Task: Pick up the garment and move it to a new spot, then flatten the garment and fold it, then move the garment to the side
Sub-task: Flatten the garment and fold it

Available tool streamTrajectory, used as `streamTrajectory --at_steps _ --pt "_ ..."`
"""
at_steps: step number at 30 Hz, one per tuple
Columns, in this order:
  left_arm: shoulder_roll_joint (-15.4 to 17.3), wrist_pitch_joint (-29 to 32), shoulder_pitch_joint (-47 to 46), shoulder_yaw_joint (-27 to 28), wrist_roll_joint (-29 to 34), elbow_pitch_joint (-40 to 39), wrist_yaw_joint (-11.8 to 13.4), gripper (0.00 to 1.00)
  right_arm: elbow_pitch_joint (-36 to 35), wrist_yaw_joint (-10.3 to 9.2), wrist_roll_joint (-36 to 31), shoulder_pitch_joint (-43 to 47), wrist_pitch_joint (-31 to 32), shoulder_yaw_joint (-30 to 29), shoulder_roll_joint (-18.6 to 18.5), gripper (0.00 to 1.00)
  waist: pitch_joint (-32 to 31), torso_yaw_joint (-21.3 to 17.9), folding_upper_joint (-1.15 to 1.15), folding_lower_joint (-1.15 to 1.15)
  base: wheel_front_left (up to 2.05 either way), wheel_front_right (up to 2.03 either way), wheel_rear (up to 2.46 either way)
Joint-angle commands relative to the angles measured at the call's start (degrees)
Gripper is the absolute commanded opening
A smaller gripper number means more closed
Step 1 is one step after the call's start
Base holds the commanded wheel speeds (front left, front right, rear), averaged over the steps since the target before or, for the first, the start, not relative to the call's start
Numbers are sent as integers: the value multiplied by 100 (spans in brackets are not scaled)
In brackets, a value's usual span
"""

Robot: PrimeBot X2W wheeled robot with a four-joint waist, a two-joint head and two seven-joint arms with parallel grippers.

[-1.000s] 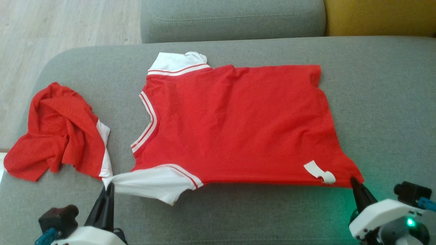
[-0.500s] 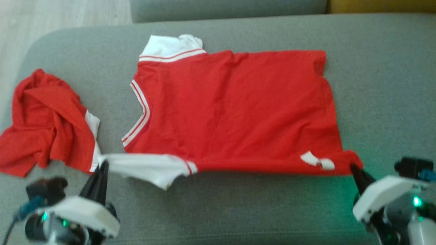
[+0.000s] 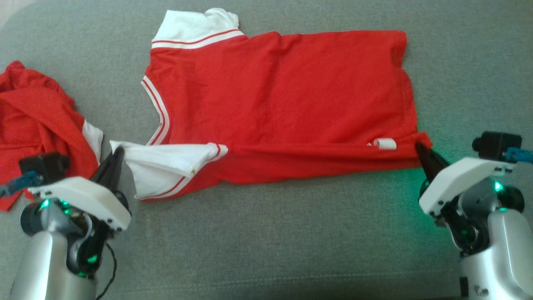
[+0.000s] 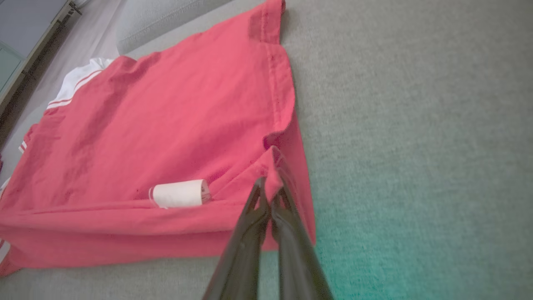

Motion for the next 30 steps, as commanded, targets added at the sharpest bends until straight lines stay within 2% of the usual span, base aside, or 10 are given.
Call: streamTrajectory --at_steps 1,3,4,5,8,9,14,18,24,30 --pt "223 -21 -265 257 -42 -109 -19 0 -182 -5 -28 -252 -86 148 -39 0 32 -3 0 0 0 0 0" --pt "234 -32 -418 228 -117 66 -60 0 -134 -5 -9 -368 -251 202 -39 0 61 -8 0 0 0 0 0" --pt "250 -57 -478 210 -122 142 -74 47 -119 -5 -38 -412 -347 250 -39 80 70 -13 0 0 0 0 0" --pt "251 -100 -526 205 -127 210 -80 100 -116 -5 -35 -450 -476 295 -39 100 79 -17 0 0 0 0 0" --pt "232 -365 -611 215 -66 331 -63 100 -125 -5 -81 -497 -921 397 -39 100 100 -21 0 0 0 0 0" --pt "202 -654 -629 225 21 355 -24 100 -172 -5 -167 -490 -1287 472 -38 100 119 -22 0 0 0 0 0" --pt "183 -1742 -580 208 499 208 157 100 -360 -5 -614 -402 -2357 720 -188 100 133 -25 0 0 0 0 0" --pt "88 -2451 -372 142 828 -26 345 100 -519 -5 -899 -234 -3034 890 -296 100 60 -31 0 0 0 0 0" --pt "-96 -2761 149 9 1098 -445 498 100 -770 -5 -1067 240 -3362 938 -274 100 -118 -36 0 0 0 0 0" --pt "-242 -2823 686 0 1141 -709 591 100 -1005 -5 -1077 796 -3349 895 -189 100 -295 -64 0 0 0 0 0"
